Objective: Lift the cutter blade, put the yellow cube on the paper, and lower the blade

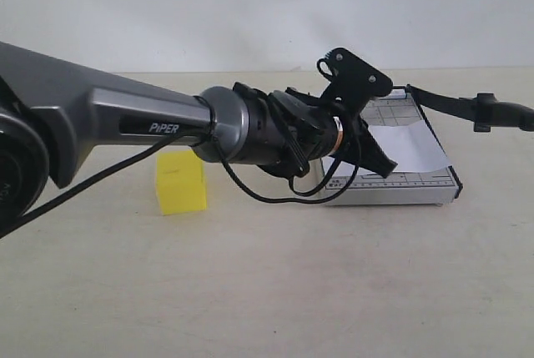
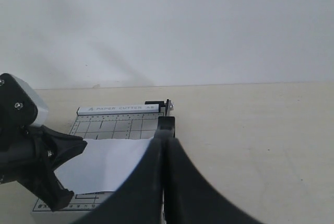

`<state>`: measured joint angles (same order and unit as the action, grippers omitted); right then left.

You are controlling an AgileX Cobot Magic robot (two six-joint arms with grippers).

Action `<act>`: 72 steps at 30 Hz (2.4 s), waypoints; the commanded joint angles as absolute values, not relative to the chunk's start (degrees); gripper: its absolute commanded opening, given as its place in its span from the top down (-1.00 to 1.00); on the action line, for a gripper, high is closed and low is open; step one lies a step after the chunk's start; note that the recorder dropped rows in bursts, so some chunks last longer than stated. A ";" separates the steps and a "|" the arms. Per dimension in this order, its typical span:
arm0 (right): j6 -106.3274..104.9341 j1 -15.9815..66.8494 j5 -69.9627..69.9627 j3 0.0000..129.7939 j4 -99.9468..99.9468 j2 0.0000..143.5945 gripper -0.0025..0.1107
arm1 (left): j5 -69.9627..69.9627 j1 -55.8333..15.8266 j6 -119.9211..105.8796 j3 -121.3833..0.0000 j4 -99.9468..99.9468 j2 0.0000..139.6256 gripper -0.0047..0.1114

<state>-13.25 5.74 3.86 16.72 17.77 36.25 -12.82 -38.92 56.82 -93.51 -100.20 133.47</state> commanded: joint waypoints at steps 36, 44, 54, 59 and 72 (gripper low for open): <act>-13.61 5.86 4.11 16.52 17.49 36.04 0.96 | -8.70 -38.98 56.59 -100.17 -99.95 136.65 0.84; -13.61 5.86 4.11 16.52 17.49 36.04 0.96 | -14.95 -38.32 50.29 -96.24 -99.95 134.35 0.84; -13.61 5.86 4.11 16.52 17.49 36.04 0.96 | -13.95 -37.91 50.61 -95.36 -99.95 137.15 0.84; -13.61 5.86 4.11 16.52 17.49 36.04 0.96 | -12.05 -37.91 51.51 -95.36 -99.95 138.66 0.84; -13.61 5.86 4.11 16.52 17.49 36.04 0.96 | -7.49 -37.91 53.06 -99.74 -99.95 141.74 0.84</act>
<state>-13.25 5.74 3.86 16.72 17.77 36.25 -11.19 -37.96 52.28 -99.06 -100.46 139.69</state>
